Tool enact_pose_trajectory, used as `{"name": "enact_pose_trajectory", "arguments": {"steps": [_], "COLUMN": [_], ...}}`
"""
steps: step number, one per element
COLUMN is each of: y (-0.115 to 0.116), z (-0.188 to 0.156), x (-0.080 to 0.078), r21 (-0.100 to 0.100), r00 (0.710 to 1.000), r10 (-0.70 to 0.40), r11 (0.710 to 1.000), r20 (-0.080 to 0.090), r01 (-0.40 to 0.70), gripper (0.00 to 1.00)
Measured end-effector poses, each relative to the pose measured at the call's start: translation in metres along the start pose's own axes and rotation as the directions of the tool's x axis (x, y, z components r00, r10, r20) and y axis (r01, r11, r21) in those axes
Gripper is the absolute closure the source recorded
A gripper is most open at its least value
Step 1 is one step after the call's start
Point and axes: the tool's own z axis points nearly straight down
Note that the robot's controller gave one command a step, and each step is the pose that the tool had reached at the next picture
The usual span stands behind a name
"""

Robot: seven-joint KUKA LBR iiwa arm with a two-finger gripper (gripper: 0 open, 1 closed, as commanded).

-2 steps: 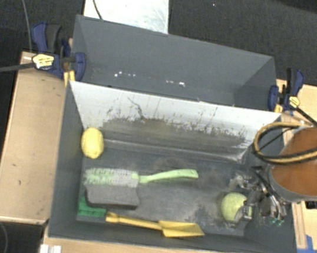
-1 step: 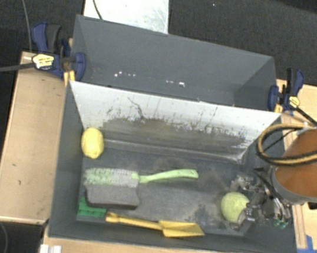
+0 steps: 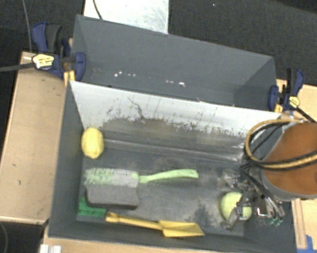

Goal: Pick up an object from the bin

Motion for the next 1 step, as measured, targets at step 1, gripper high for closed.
{"name": "enact_pose_trajectory", "arguments": {"steps": [1], "y": [-0.0414], "z": [0.0346], "x": [-0.0027], "r21": [0.004], "r00": [0.994], "r10": [0.112], "r11": [0.994], "r20": [-0.004], "r01": [-0.112], "gripper": [1.00]}}
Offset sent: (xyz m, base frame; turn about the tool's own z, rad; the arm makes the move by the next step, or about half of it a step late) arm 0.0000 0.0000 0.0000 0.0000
